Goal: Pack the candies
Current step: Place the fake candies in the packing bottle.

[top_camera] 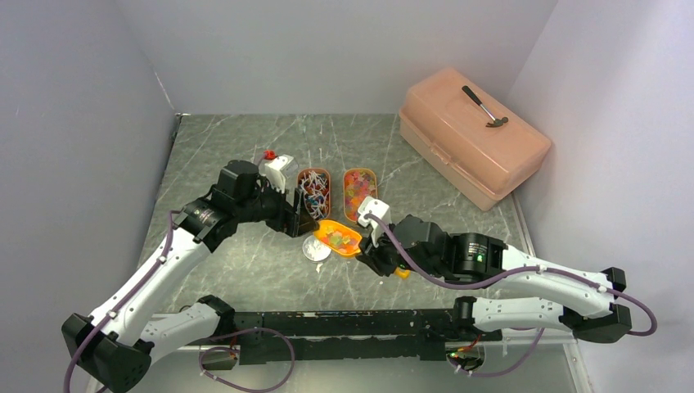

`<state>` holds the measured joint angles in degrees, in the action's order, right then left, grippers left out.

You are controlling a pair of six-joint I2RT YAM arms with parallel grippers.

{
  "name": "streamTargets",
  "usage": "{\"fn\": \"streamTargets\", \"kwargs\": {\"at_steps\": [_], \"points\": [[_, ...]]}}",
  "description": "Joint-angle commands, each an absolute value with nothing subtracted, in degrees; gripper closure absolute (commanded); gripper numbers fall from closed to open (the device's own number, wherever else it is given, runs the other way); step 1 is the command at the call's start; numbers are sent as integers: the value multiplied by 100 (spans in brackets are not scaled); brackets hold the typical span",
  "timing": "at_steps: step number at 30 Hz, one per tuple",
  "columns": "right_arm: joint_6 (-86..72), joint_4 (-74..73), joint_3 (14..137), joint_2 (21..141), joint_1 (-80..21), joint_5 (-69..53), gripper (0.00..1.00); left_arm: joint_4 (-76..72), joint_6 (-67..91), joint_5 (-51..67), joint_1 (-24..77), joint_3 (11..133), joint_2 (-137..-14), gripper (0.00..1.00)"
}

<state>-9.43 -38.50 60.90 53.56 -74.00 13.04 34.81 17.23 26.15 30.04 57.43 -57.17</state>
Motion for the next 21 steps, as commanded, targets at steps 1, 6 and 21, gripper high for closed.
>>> {"fn": "streamTargets", "kwargs": {"at_steps": [1,6,21], "points": [[-1064,-3519,6025,5223,-7442,1432,100,3434,1661,2620,3010,5699,-5542,13],[-1355,-3787,5849,5177,-7443,1469,100,3485,1684,2328,3009,5677,-5372,13],[-2464,-4669,5460,5521,-7435,1738,100,3537,1760,1517,3005,5625,-4730,11]]}}
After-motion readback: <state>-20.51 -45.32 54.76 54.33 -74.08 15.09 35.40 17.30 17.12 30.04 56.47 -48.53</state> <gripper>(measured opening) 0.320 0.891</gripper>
